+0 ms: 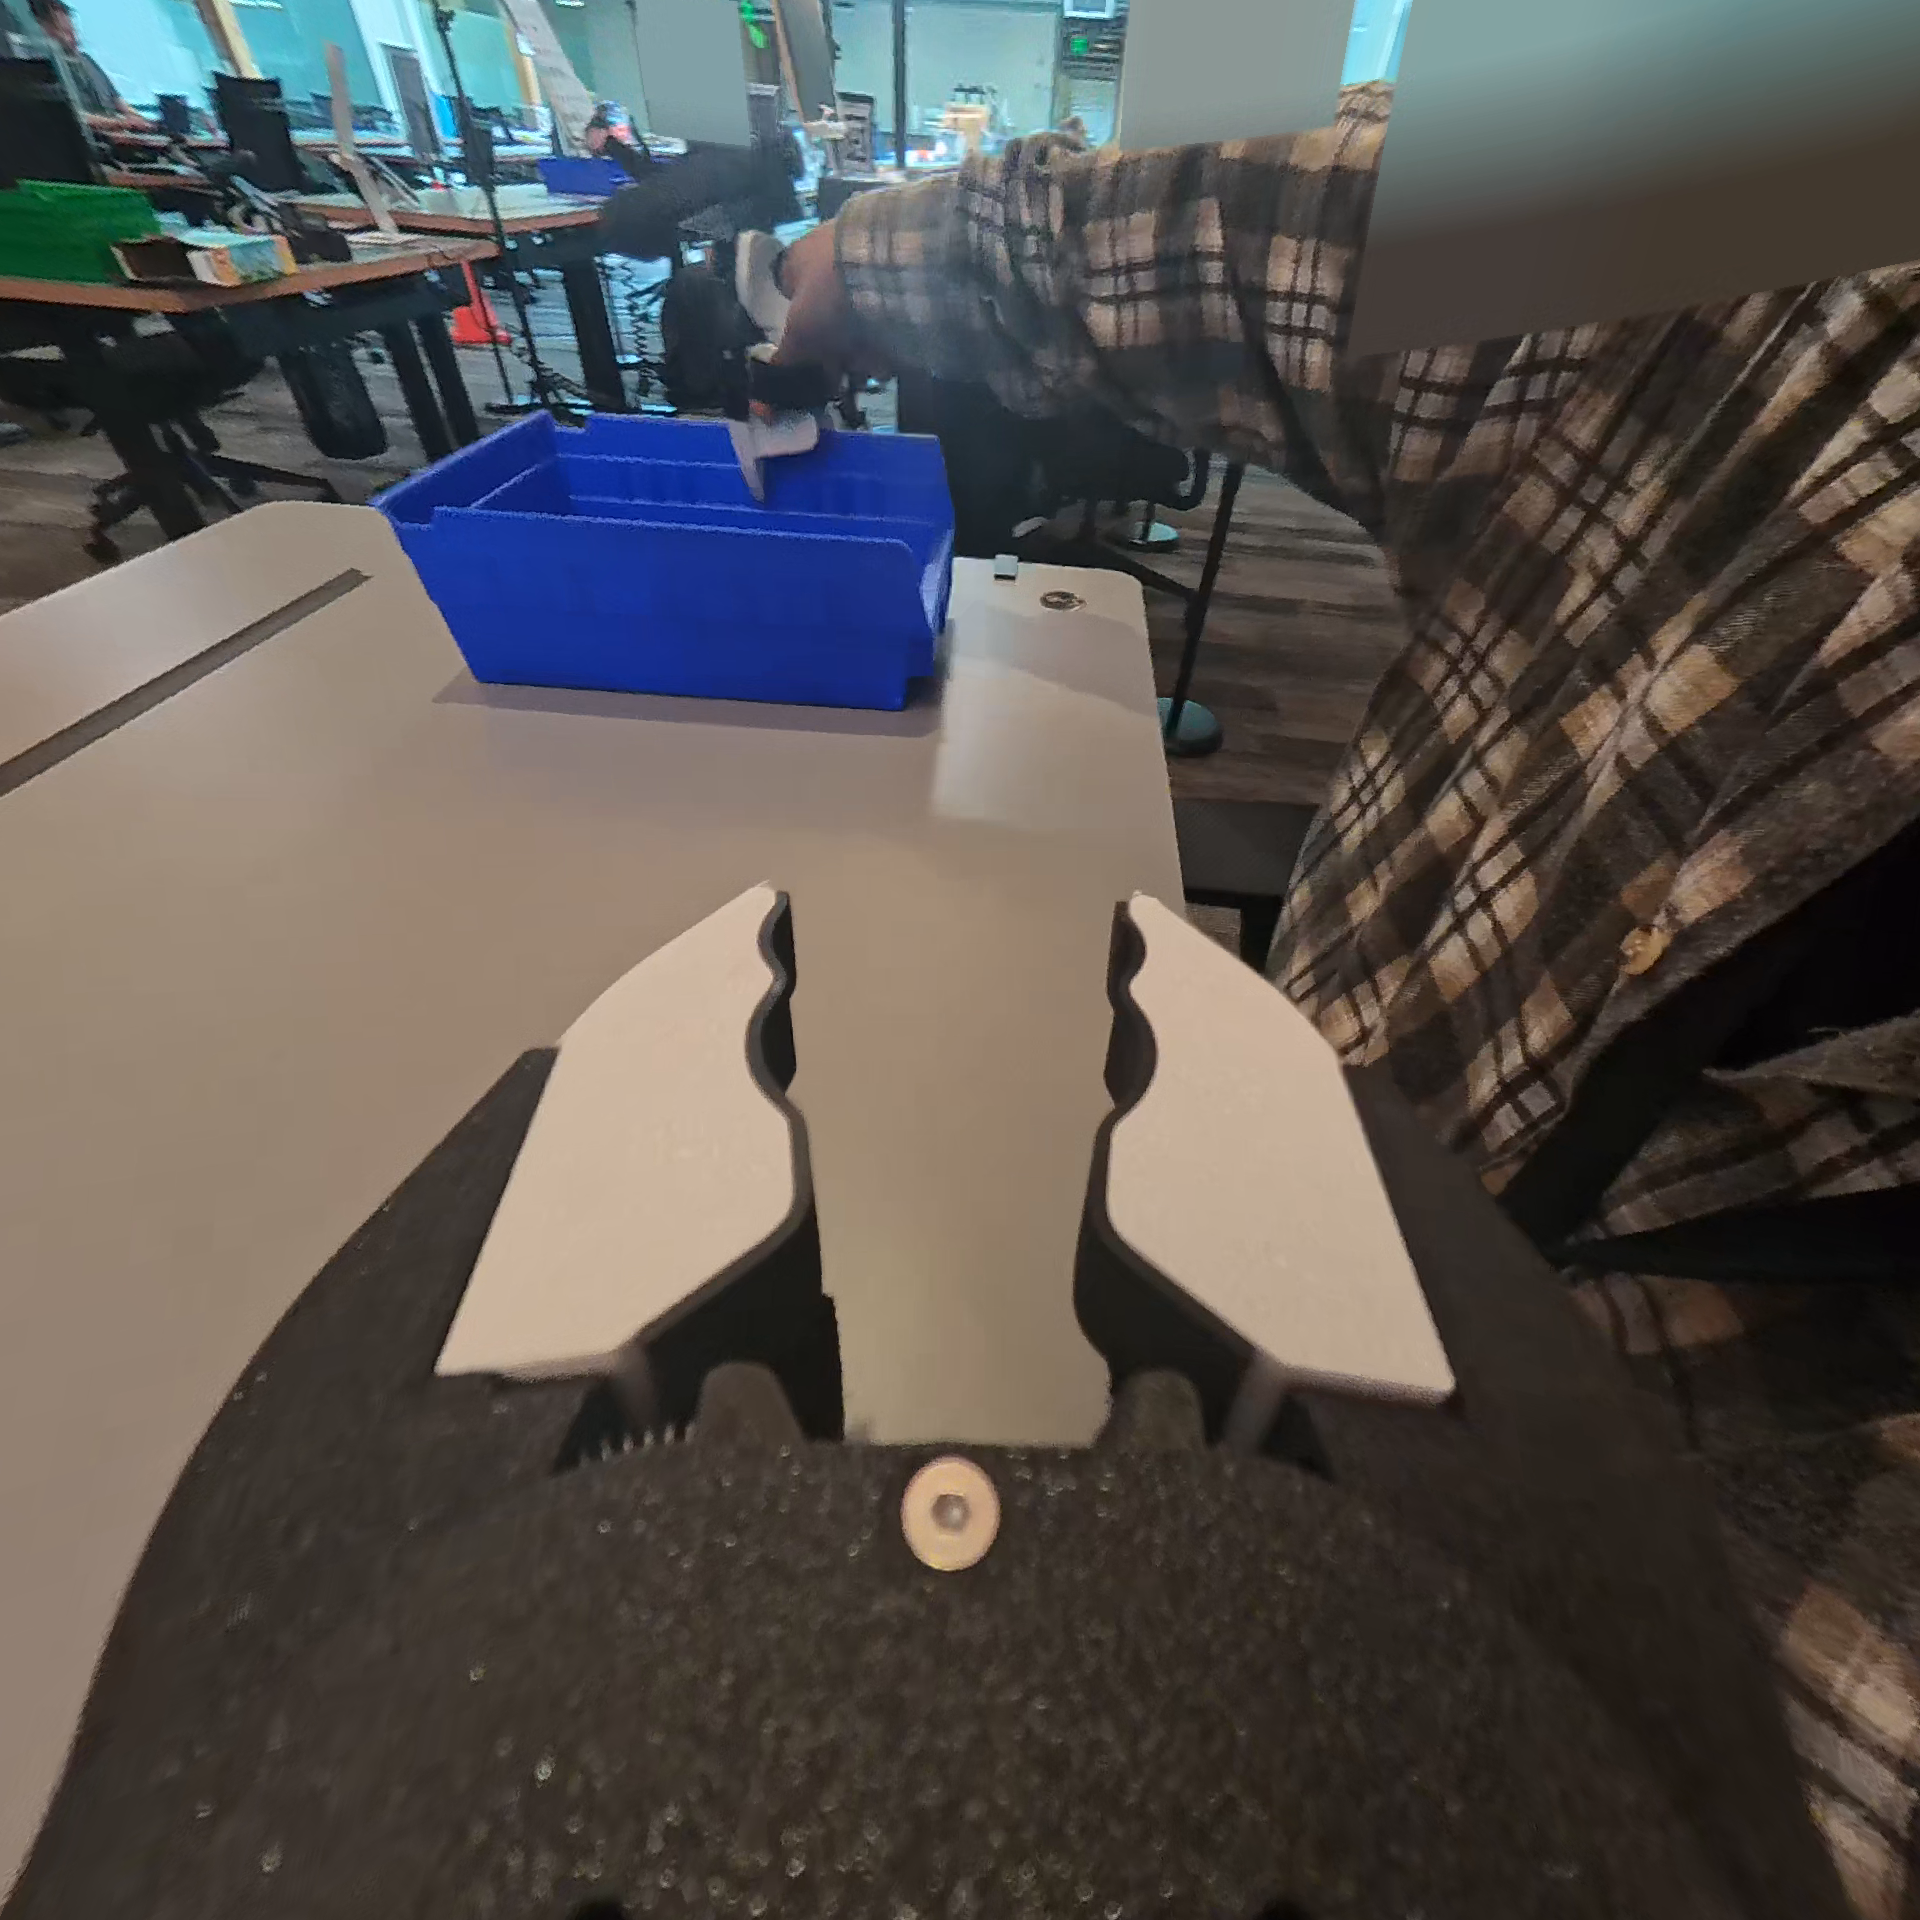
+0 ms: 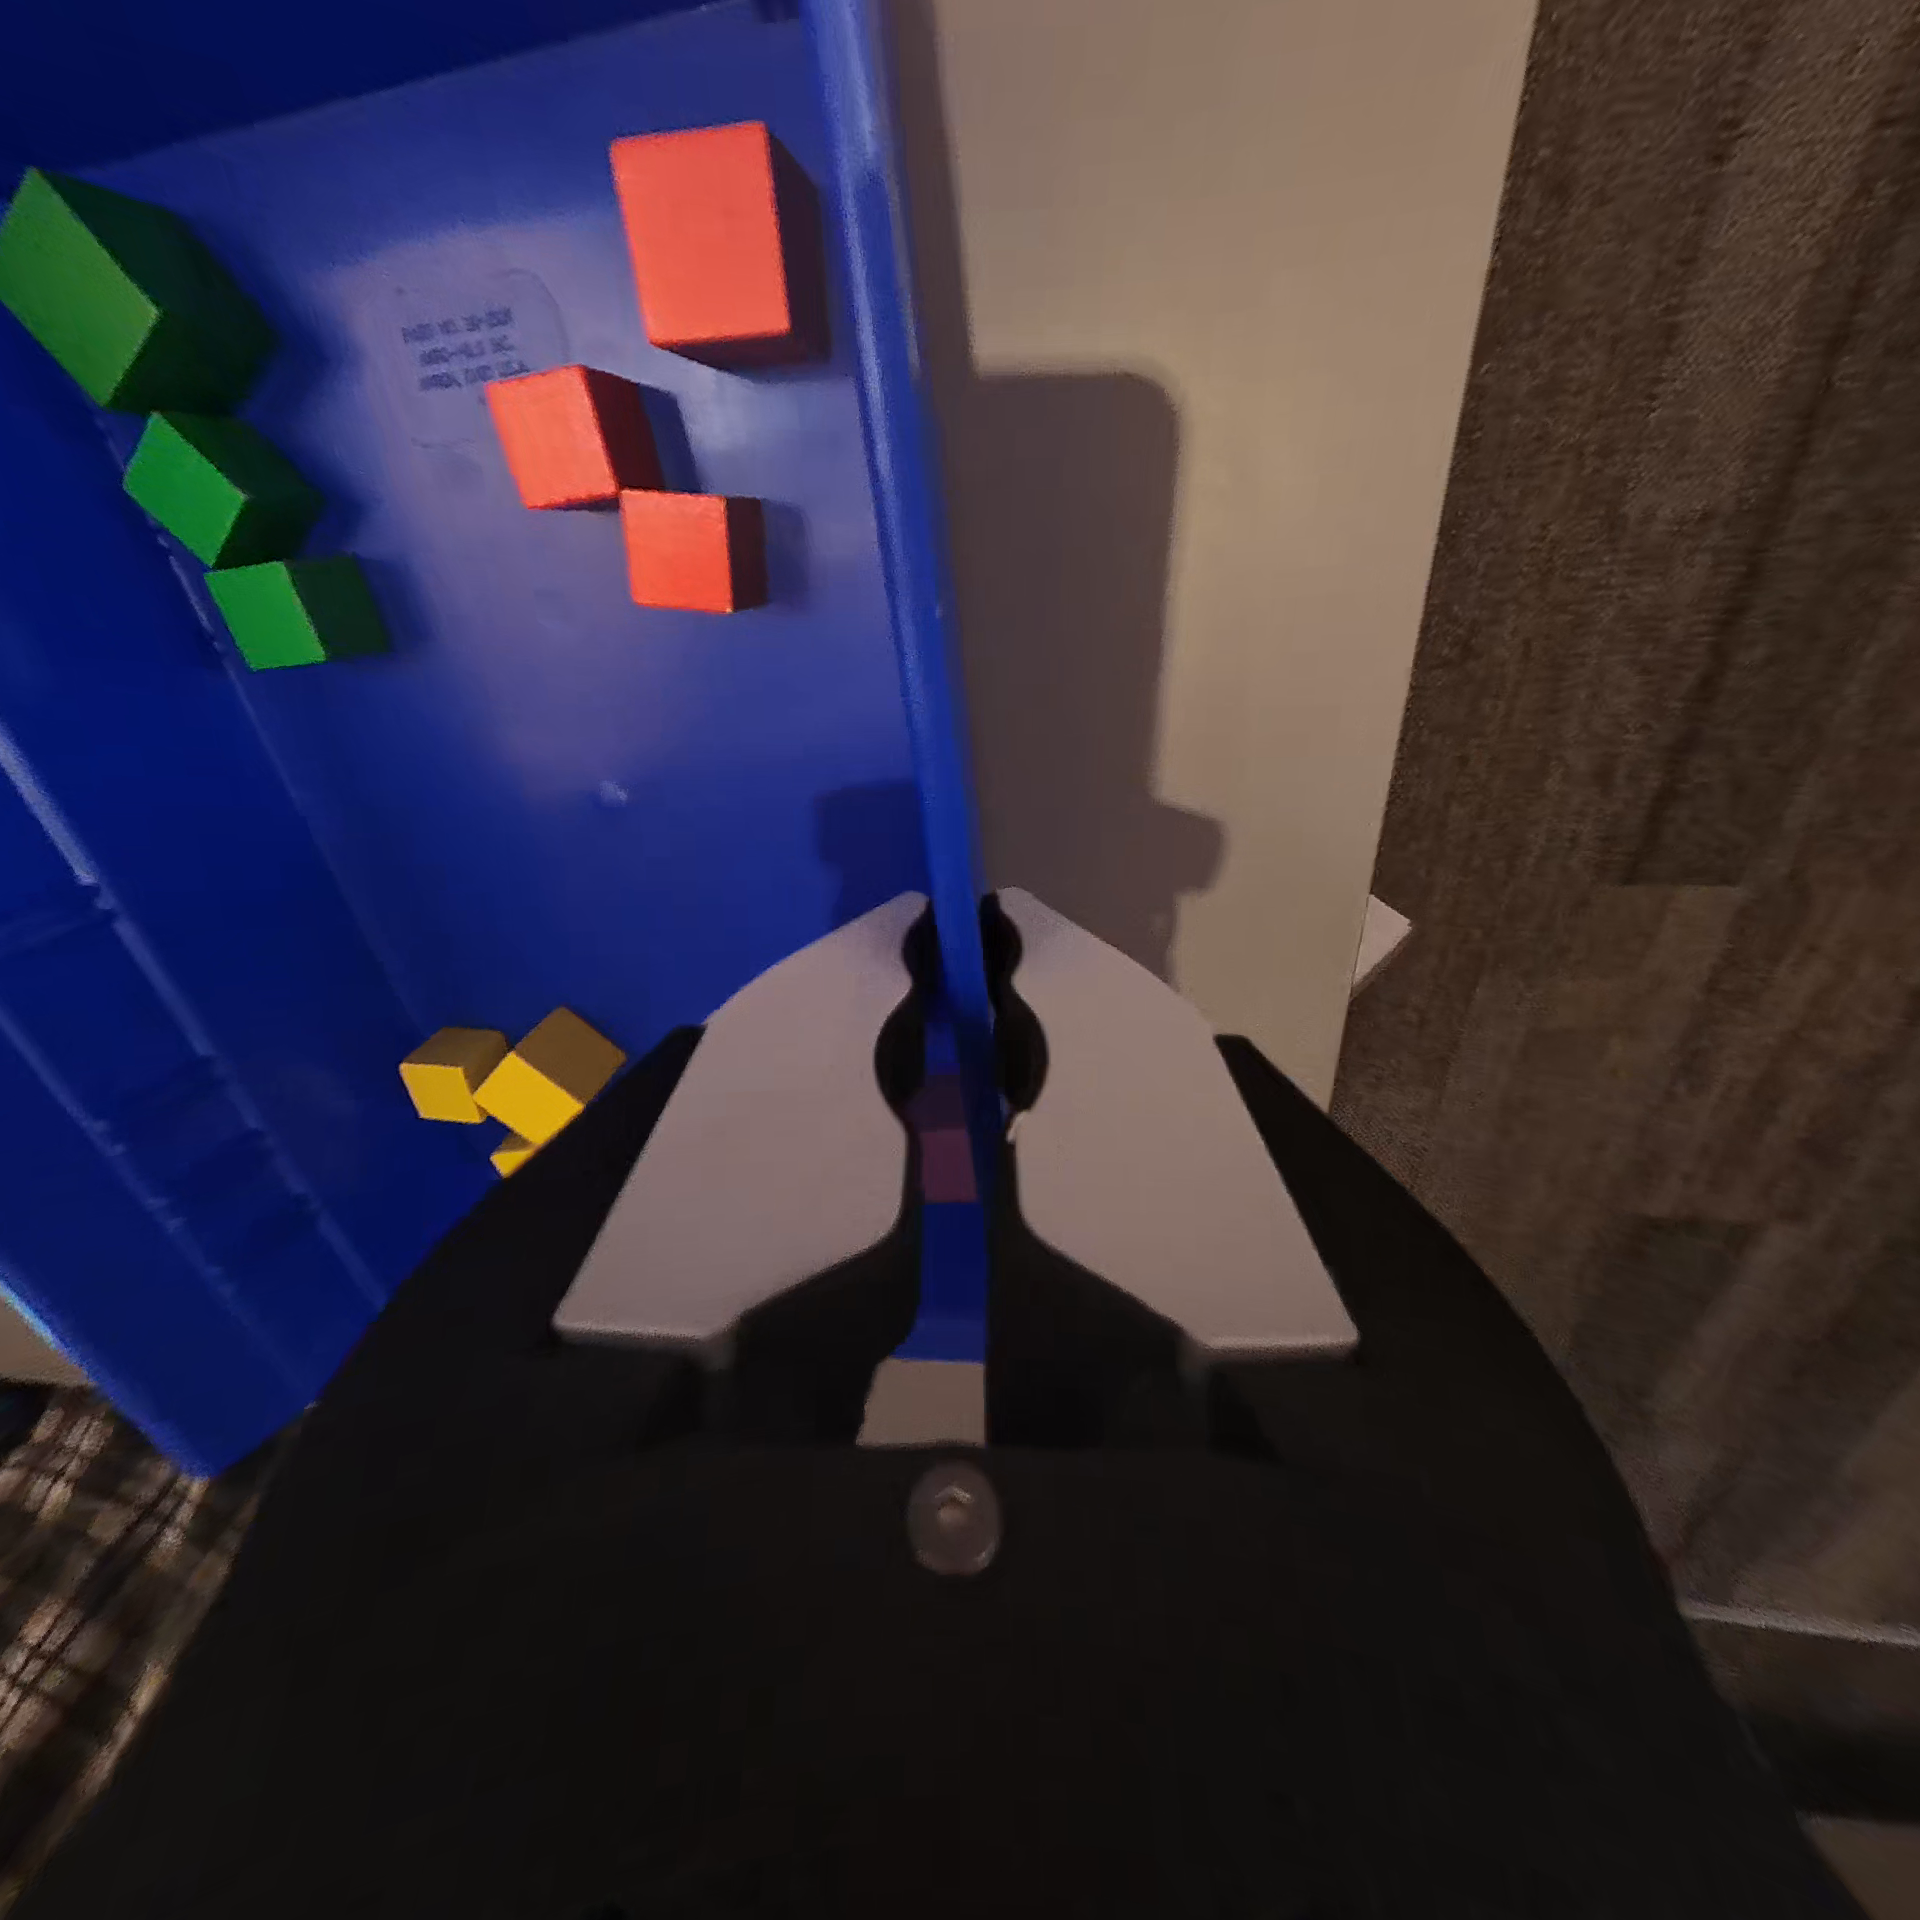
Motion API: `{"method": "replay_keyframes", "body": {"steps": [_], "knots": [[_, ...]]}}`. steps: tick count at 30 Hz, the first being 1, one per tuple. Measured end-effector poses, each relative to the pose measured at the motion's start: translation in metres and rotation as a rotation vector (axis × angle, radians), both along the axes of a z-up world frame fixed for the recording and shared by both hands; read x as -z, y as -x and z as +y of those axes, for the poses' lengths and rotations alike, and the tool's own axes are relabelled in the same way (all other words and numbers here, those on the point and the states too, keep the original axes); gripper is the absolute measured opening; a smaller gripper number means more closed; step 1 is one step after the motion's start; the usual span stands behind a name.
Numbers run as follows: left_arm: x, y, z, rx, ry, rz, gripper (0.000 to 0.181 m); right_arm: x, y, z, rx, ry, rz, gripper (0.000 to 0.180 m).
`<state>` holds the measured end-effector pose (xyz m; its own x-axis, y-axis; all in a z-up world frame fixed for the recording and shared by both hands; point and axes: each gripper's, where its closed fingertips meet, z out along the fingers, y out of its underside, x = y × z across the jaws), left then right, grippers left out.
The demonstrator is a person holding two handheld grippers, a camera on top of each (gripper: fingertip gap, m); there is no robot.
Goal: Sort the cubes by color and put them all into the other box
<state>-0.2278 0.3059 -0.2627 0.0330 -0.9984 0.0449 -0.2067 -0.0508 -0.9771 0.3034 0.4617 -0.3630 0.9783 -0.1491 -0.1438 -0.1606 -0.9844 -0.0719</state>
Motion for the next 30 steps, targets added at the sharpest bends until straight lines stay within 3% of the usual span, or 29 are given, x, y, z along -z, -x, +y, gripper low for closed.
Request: {"method": "replay_keyframes", "body": {"steps": [8,30], "knots": [[-0.001,0.027,0.001,-0.149,0.02,-0.065,0.054,0.0,0.044,0.008,-0.092,-0.013,-0.038,0.005],[-0.025,0.056,-0.016,-0.226,0.024,-0.094,0.053,-0.005,0.323,0.036,-0.294,0.012,-0.001,0.005]]}}
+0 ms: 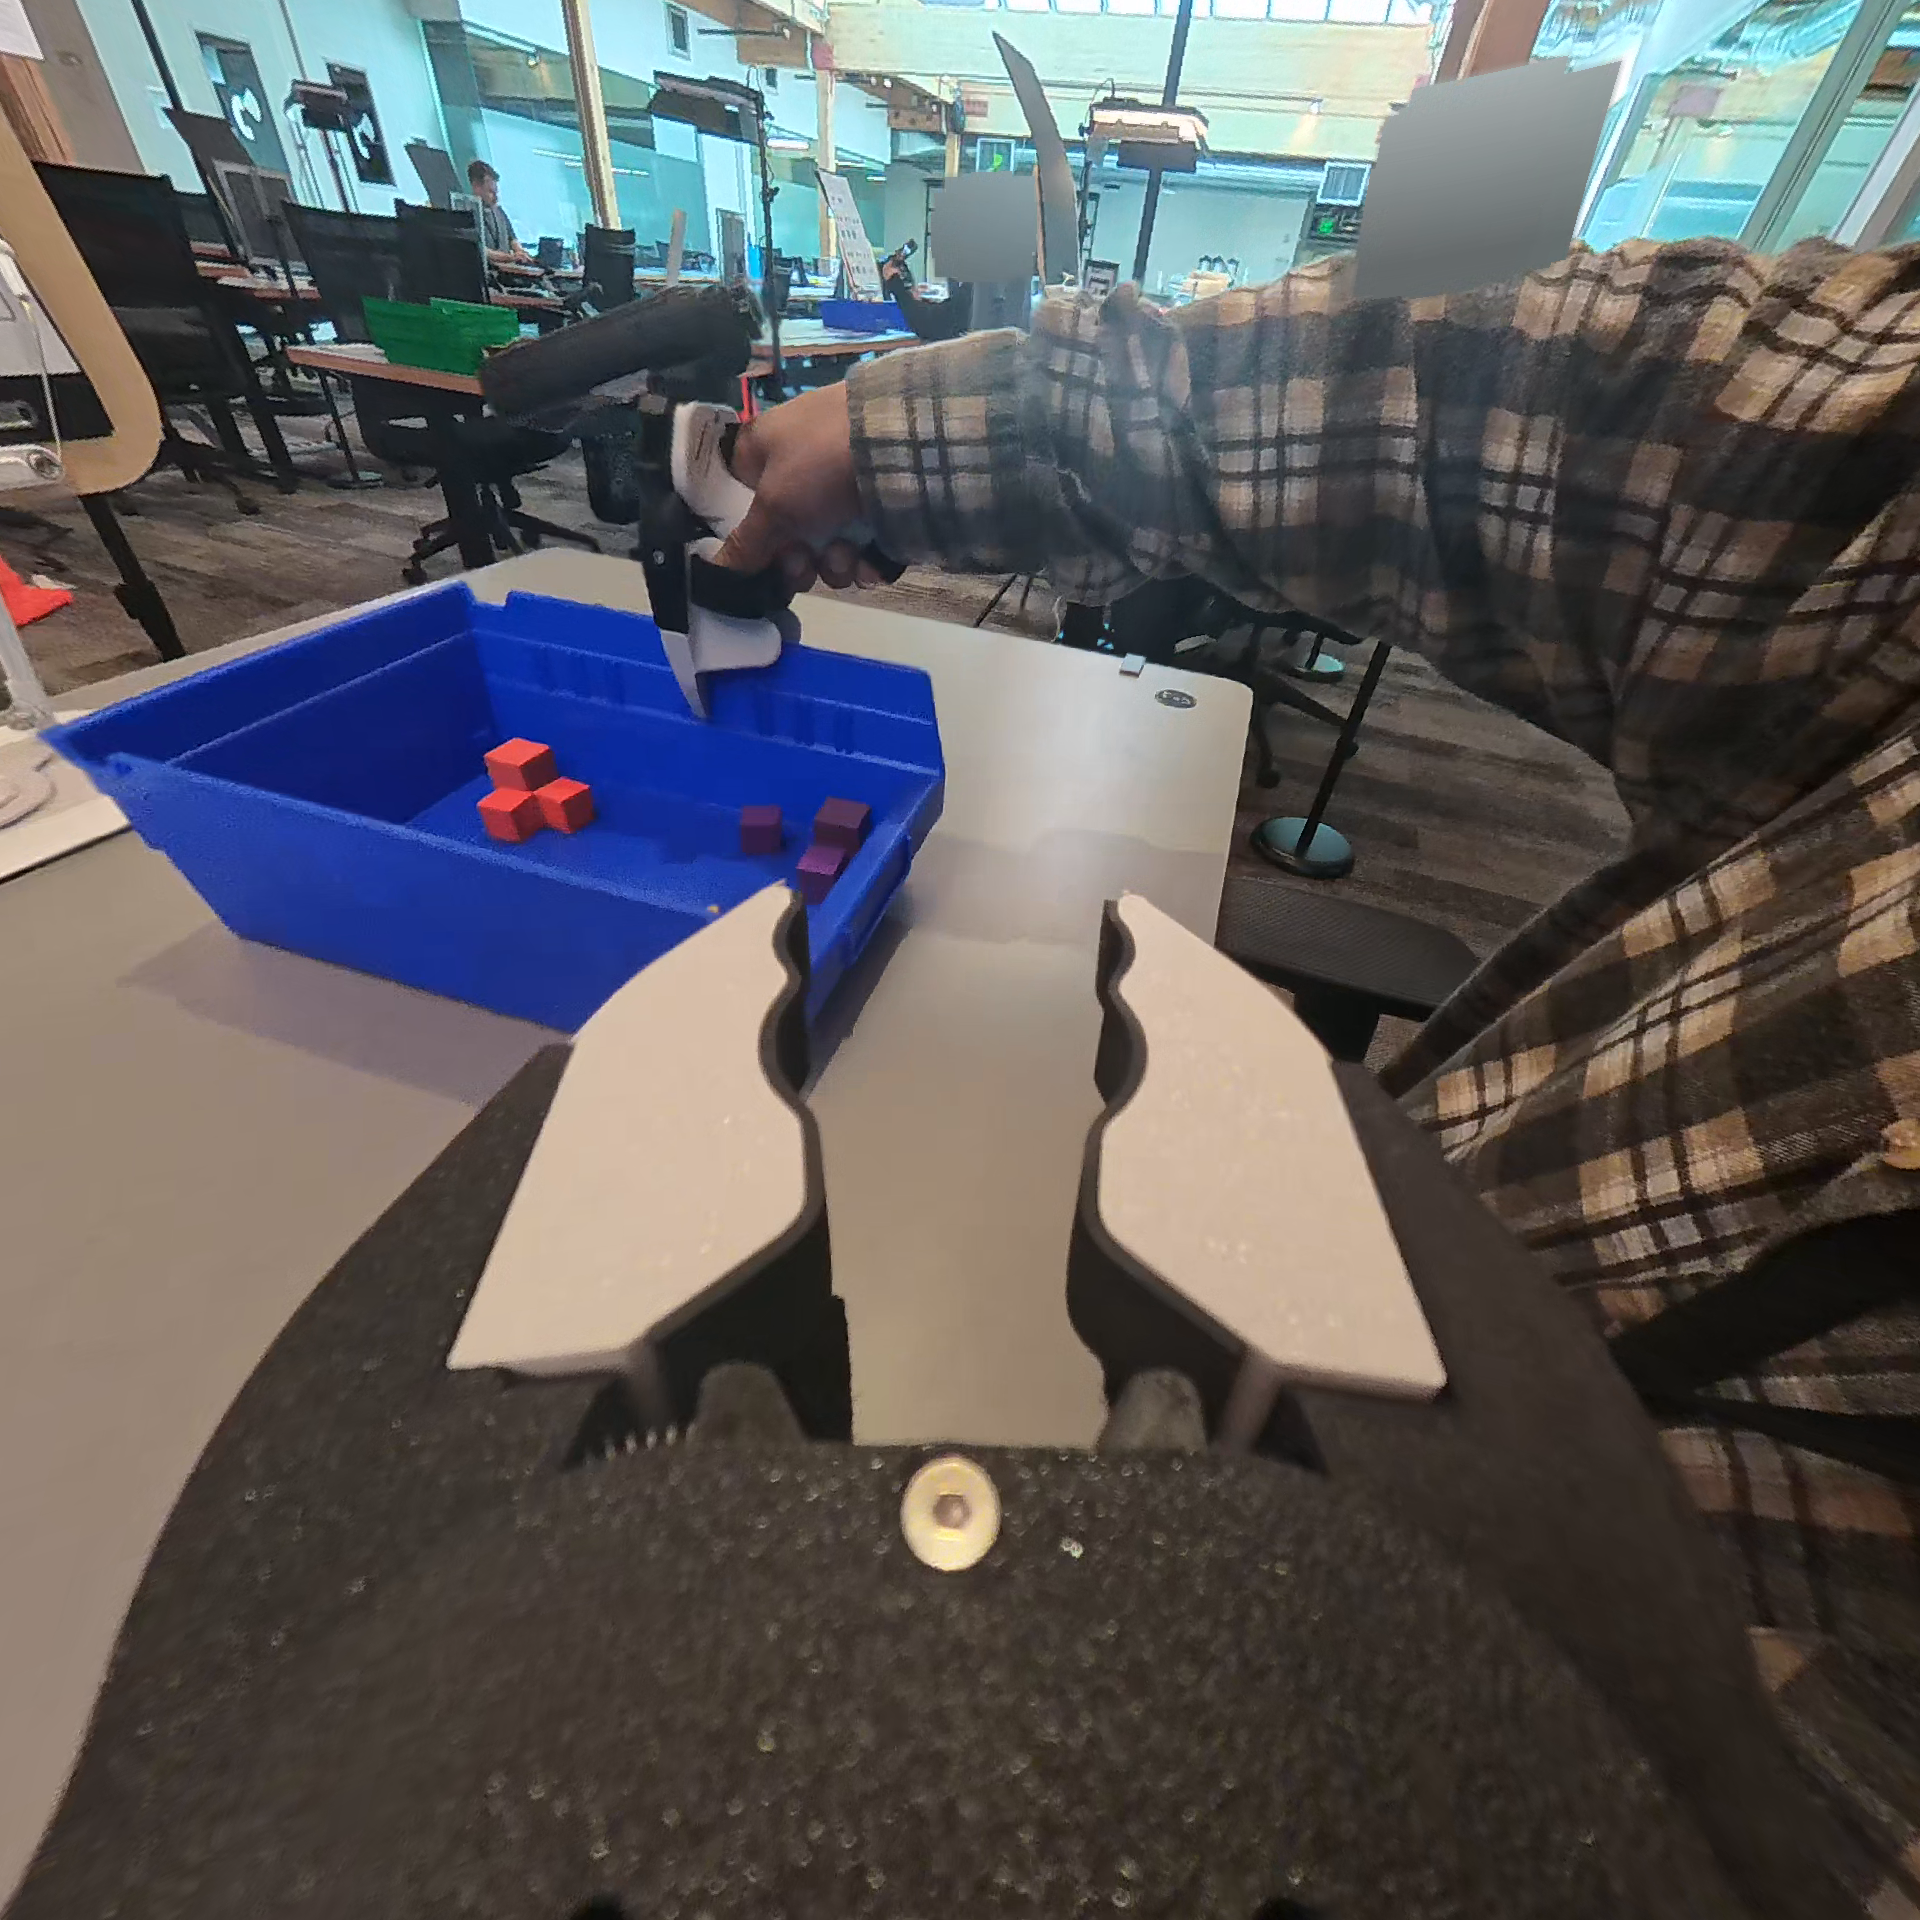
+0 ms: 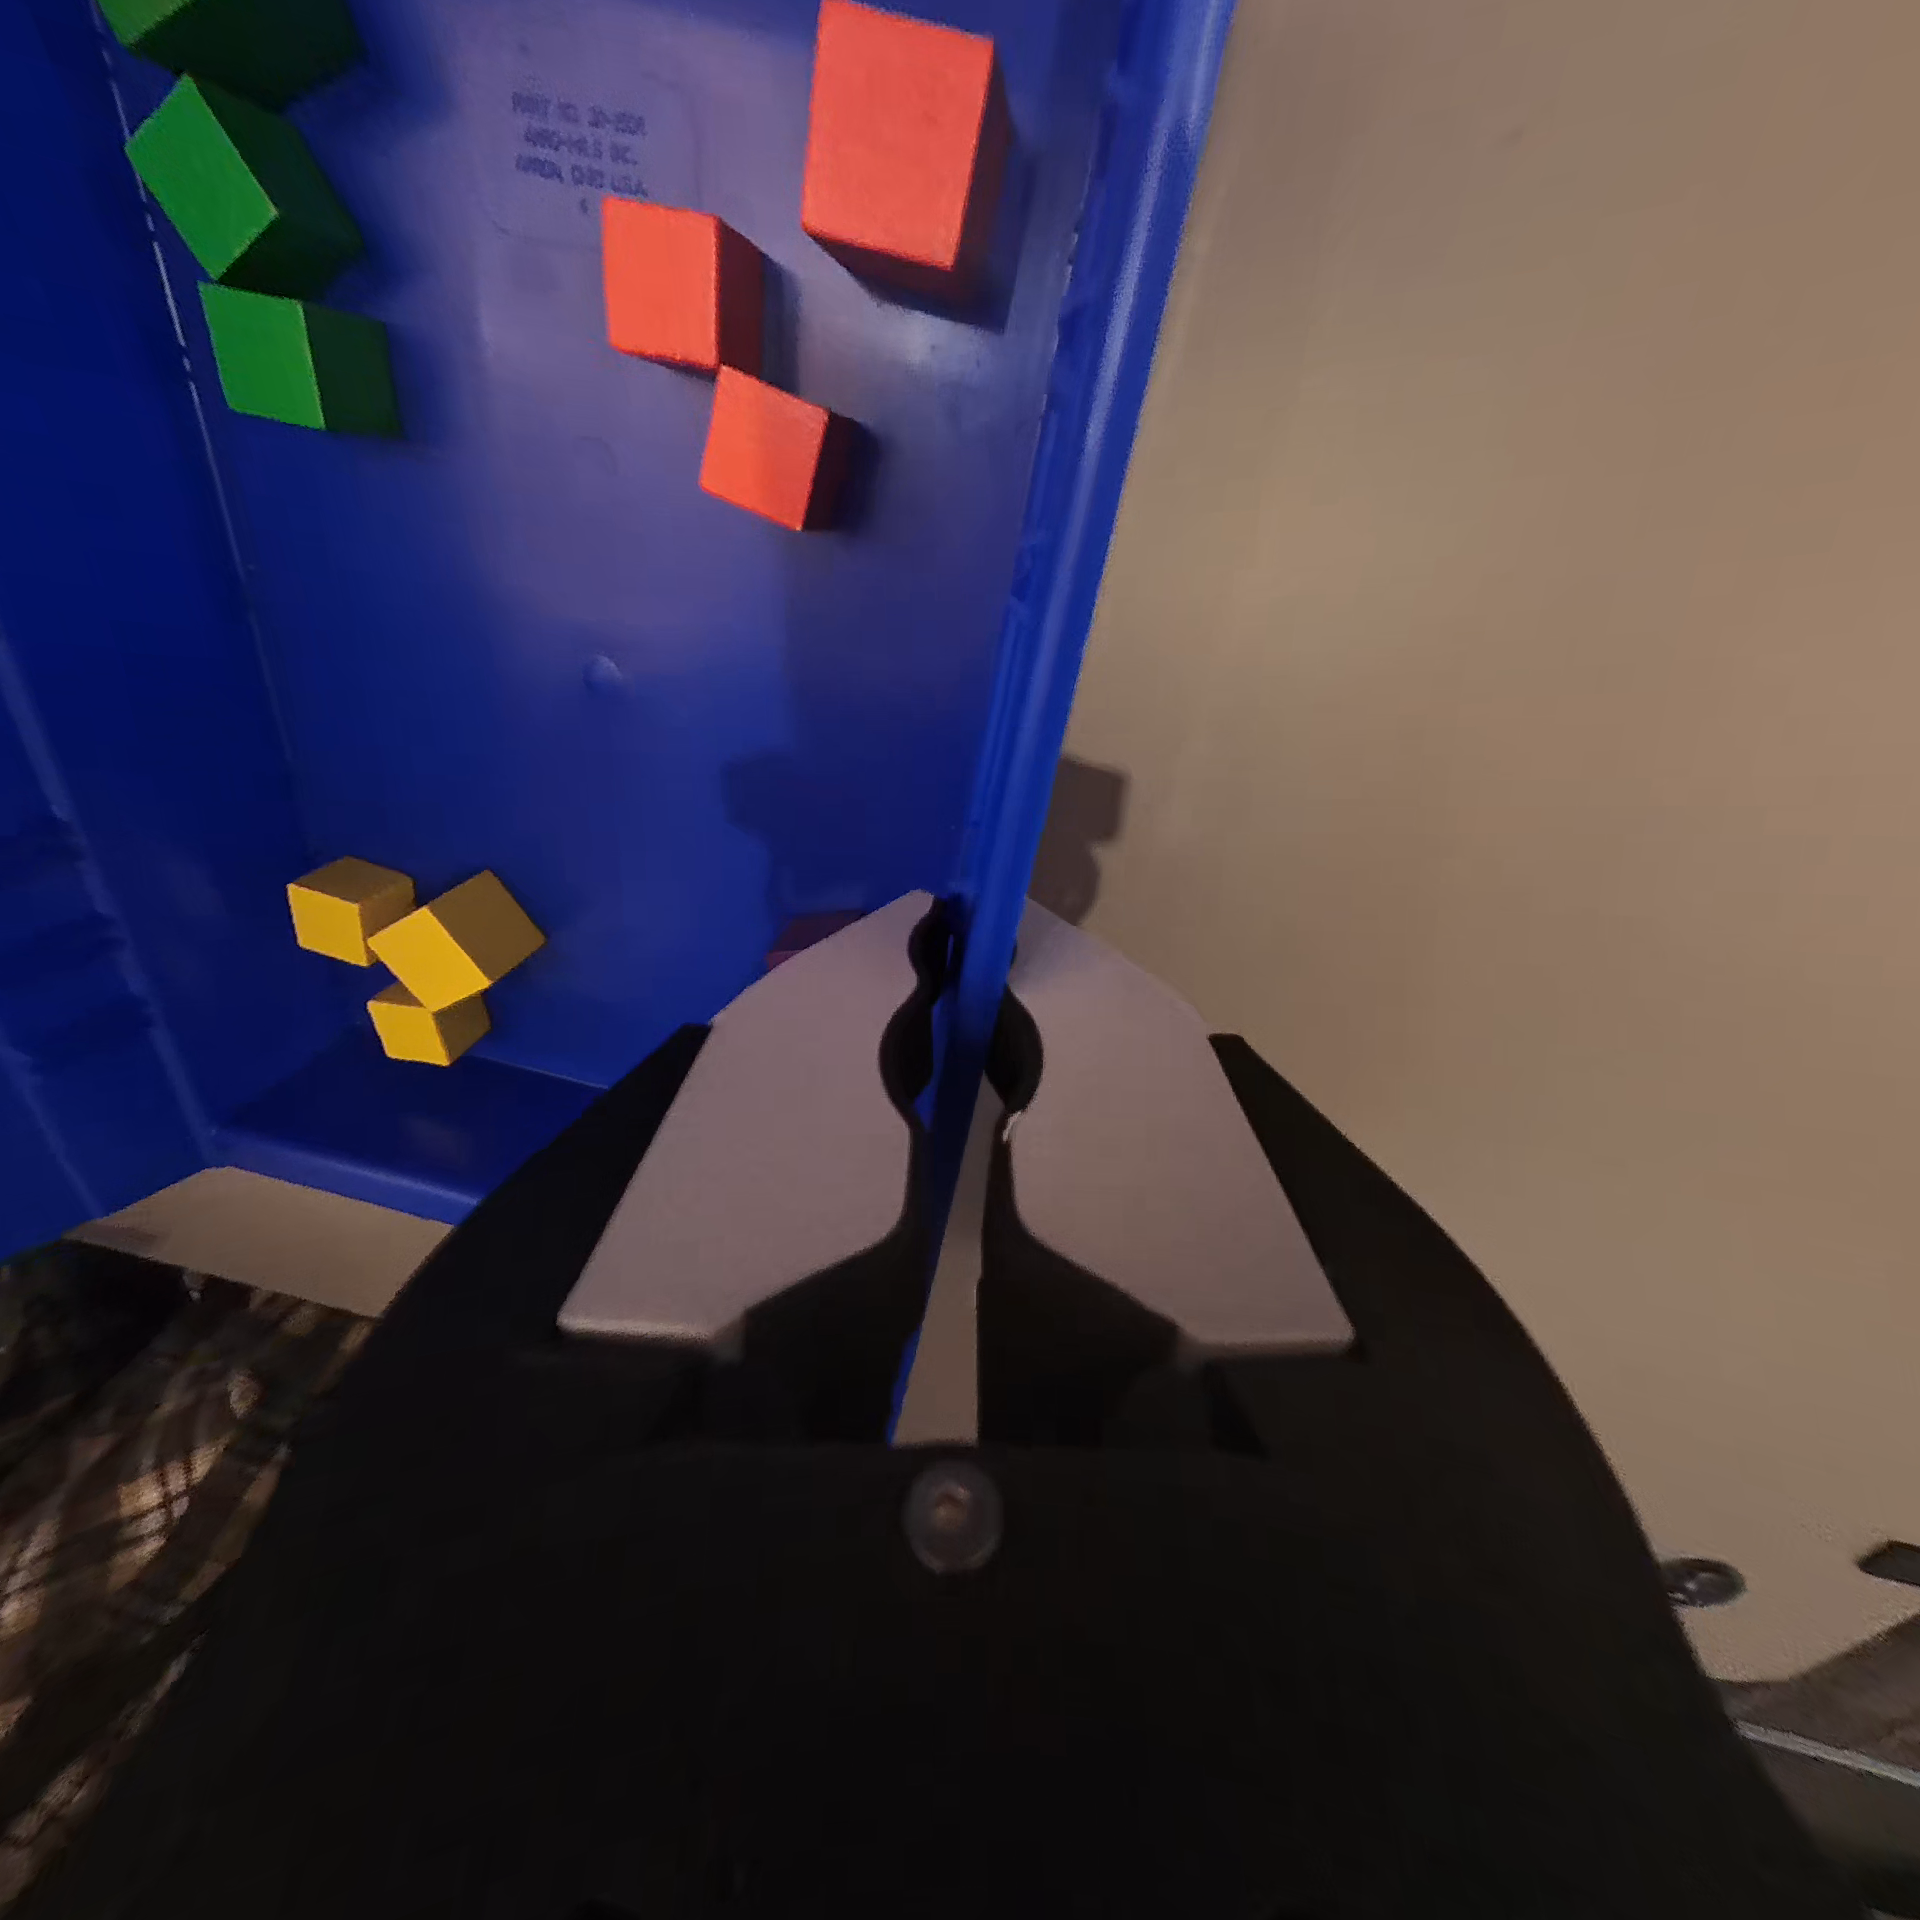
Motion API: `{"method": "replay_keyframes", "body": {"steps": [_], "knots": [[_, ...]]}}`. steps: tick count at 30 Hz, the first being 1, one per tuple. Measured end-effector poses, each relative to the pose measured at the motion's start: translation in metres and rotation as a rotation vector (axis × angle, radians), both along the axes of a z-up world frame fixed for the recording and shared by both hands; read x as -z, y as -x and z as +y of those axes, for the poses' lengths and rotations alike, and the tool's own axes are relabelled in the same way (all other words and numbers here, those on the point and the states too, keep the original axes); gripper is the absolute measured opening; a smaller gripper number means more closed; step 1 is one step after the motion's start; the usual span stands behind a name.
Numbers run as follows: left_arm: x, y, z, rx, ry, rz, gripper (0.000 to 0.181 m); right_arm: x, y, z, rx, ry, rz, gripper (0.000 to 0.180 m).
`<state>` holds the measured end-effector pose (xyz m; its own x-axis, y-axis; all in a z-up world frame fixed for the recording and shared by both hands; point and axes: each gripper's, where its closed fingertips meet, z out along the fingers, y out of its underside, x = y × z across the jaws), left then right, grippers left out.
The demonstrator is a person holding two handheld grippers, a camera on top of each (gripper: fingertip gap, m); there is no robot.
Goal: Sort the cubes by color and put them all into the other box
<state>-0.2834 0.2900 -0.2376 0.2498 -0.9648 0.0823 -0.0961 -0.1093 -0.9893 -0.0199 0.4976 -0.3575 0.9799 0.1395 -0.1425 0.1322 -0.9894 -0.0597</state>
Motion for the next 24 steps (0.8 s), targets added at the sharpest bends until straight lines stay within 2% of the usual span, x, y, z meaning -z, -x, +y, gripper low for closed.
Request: {"method": "replay_keyframes", "body": {"steps": [24], "knots": [[-0.006,0.014,0.002,-0.048,0.01,0.001,0.052,0.002,0.207,0.002,-0.1,0.049,0.054,0.005]]}}
